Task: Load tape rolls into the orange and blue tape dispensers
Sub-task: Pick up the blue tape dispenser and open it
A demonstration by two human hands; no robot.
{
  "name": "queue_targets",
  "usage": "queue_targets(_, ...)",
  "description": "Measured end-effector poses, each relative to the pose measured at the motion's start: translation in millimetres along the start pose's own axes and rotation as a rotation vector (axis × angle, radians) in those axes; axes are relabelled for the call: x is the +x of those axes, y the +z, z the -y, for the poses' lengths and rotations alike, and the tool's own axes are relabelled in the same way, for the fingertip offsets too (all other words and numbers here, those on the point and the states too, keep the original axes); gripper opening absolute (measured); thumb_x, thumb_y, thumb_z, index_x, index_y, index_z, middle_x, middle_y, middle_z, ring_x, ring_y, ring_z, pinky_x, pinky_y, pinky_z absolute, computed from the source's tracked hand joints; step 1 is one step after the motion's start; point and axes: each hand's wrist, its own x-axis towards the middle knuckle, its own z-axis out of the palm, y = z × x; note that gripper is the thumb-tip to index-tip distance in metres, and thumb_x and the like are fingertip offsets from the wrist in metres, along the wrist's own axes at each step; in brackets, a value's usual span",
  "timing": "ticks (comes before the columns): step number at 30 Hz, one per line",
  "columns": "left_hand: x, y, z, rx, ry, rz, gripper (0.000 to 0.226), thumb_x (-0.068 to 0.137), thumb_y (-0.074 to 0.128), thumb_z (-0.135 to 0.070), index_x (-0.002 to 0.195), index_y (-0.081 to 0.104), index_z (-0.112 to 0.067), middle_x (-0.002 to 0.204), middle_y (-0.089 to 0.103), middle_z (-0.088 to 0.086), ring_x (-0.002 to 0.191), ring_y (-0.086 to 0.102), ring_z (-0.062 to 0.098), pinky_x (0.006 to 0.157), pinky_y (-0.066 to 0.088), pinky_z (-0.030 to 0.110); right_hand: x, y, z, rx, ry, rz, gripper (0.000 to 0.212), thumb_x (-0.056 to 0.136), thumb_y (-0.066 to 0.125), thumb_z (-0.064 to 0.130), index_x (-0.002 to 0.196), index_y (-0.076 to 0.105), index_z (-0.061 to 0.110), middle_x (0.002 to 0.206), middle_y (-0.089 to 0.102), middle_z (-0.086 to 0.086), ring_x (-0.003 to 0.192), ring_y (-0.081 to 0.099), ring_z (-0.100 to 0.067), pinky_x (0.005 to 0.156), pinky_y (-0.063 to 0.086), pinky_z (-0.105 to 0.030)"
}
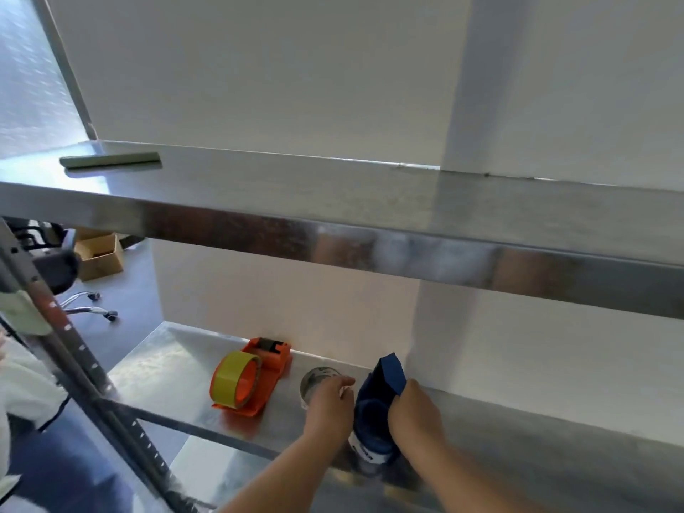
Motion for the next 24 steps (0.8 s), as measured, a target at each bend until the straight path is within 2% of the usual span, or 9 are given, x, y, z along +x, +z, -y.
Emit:
queue_targets(2,0.9,-3.4,-1.6,-0.019,-0.041,0.016,0.034,0.101,0.041,-0.013,0.132,0.053,-0.015,0.132,0.057,0.004,0.116,0.055,0.014,0.088,0.043,0.018,-5.1,-3.9,-1.6,-0.008,-0.071,-0.073,0.029,0.098,0.033,0.014,0.122,0.047,0.009,0.125,0.056,-0.013,0.115,0.055,-0.028,0.097,0.043,-0.036)
queue_targets(5,2.9,-8.7,-11.3,-0.11,-0.181,0.028,0.036,0.1,0.043,-0.02,0.13,0.055,-0.005,0.13,0.06,0.013,0.119,0.057,0.026,0.094,0.046,0.029,-13.3,-5.6,-0.5,0.077,-0.103,-0.108,0.027,0.096,0.035,0.013,0.12,0.047,0.009,0.12,0.058,-0.014,0.105,0.058,-0.031,0.083,0.046,-0.037)
queue_targets(7,6.6,-8.7,-15.6,-0.28,-0.294,0.072,0.042,0.097,0.047,-0.029,0.124,0.06,0.0,0.124,0.064,0.018,0.116,0.06,0.033,0.1,0.049,0.037,-17.7,-9.3,2.2,0.17,-0.122,-0.103,0.027,0.095,0.034,0.008,0.119,0.046,0.009,0.116,0.058,-0.014,0.093,0.055,-0.028,0.074,0.044,-0.034)
queue_targets(10,1.1,-11.4,-24.5,-0.709,-0.469,0.182,0.038,0.093,0.055,-0.039,0.103,0.065,-0.004,0.104,0.071,0.019,0.101,0.065,0.035,0.097,0.052,0.044,-23.9,-15.3,4.1,0.316,-0.186,-0.097,0.028,0.093,0.033,-0.001,0.117,0.043,0.008,0.105,0.053,-0.009,0.087,0.051,-0.023,0.068,0.042,-0.029)
queue_targets(12,-2.6,-16.3,-30.4,-0.806,-0.469,0.247,0.036,0.091,0.058,-0.039,0.098,0.066,-0.005,0.099,0.072,0.019,0.095,0.066,0.034,0.095,0.053,0.044,-28.4,-16.2,5.4,0.35,-0.221,-0.079,0.03,0.091,0.033,-0.005,0.116,0.04,0.009,0.102,0.05,-0.007,0.086,0.05,-0.02,0.062,0.041,-0.026)
queue_targets(16,-3.1,-28.1,-37.1,-0.772,-0.41,0.274,0.039,0.091,0.059,-0.041,0.074,0.066,-0.006,0.059,0.069,0.011,0.055,0.062,0.023,0.056,0.055,0.031,-32.9,-17.4,5.2,0.379,-0.276,-0.086,0.022,0.092,0.034,-0.004,0.107,0.038,0.012,0.099,0.05,-0.005,0.075,0.048,-0.008,0.057,0.037,-0.017)
queue_targets(17,-0.5,-31.0,-37.0,-0.767,-0.4,0.26,0.039,0.091,0.06,-0.04,0.071,0.066,-0.007,0.054,0.067,0.009,0.049,0.06,0.021,0.052,0.053,0.028,-32.3,-19.4,3.3,0.371,-0.296,-0.098,0.02,0.093,0.035,-0.003,0.105,0.037,0.012,0.097,0.05,-0.004,0.074,0.047,-0.006,0.057,0.037,-0.017)
queue_targets(22,-0.1,-40.1,-43.7,-0.692,-0.324,0.235,0.038,0.093,0.058,-0.036,0.07,0.063,-0.006,0.044,0.065,0.007,0.04,0.059,0.02,0.048,0.052,0.026,-31.9,-23.1,-2.3,0.221,-0.393,-0.122,0.02,0.095,0.041,0.005,0.113,0.04,0.013,0.099,0.053,-0.001,0.086,0.054,-0.018,0.063,0.041,-0.024)
queue_targets(24,-1.4,-45.4,-45.9,-0.648,-0.306,0.261,0.038,0.094,0.057,-0.034,0.07,0.062,-0.005,0.04,0.062,0.006,0.033,0.056,0.017,0.044,0.049,0.023,-32.8,-22.8,-3.8,0.193,-0.401,-0.157,0.016,0.095,0.042,0.008,0.11,0.04,0.015,0.094,0.053,0.0,0.082,0.053,-0.019,0.062,0.041,-0.027)
